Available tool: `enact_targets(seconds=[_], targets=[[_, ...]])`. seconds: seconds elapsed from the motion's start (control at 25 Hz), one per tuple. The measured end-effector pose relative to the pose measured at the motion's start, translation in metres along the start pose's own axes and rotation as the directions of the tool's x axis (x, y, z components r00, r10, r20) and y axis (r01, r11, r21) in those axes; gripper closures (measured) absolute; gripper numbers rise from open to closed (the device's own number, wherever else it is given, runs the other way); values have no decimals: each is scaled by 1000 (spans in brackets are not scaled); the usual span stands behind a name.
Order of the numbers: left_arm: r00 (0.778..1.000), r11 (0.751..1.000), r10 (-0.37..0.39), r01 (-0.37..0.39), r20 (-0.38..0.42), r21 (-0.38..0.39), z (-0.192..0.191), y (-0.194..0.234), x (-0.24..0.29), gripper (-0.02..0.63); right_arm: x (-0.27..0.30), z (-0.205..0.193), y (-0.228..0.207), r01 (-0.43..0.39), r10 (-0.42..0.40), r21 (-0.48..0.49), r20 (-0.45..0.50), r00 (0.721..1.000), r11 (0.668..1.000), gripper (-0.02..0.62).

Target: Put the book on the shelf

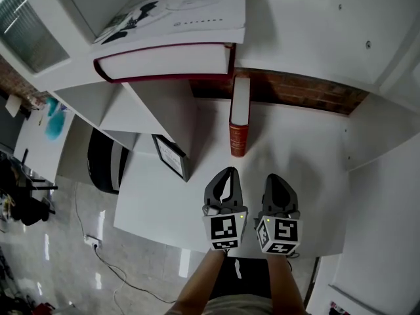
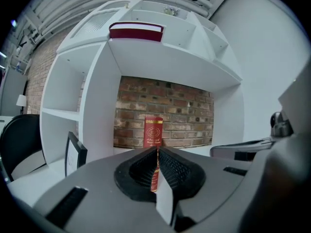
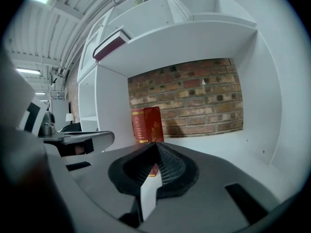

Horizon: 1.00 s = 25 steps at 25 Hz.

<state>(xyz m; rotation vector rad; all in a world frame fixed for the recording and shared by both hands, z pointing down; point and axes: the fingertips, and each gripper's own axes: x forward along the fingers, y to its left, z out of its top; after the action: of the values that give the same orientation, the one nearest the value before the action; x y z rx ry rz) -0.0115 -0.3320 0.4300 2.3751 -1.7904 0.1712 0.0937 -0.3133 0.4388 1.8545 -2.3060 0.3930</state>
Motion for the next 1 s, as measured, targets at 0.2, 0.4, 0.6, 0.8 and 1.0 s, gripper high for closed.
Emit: enact_targets(seconds=[0.2,0.4,0.6,0.8,1.0], targets=[[1000,1000,8,-8,8,-20,7,-4,-14,584,-6,10,6,-12,13,-18,17,1000,1000,578],[1000,1000,8,-8,16,-19,13,-8,-22,584,-11,19,8,-15,16,-35,37,999,999,578],[1000,1000,0,0,20,-20,19,-11,-27,584,-15,26,8,-20,22,-44,51,998,999,578],[999,1000,-8,9,33,-16,26,-16,-29,584,-16,34,7,-28,31,-45,60,998,999,578],[999,1000,-19,20,33,-13,27,-25,-31,584,-21,37,6,-36,39,-55,62,997,998,578]])
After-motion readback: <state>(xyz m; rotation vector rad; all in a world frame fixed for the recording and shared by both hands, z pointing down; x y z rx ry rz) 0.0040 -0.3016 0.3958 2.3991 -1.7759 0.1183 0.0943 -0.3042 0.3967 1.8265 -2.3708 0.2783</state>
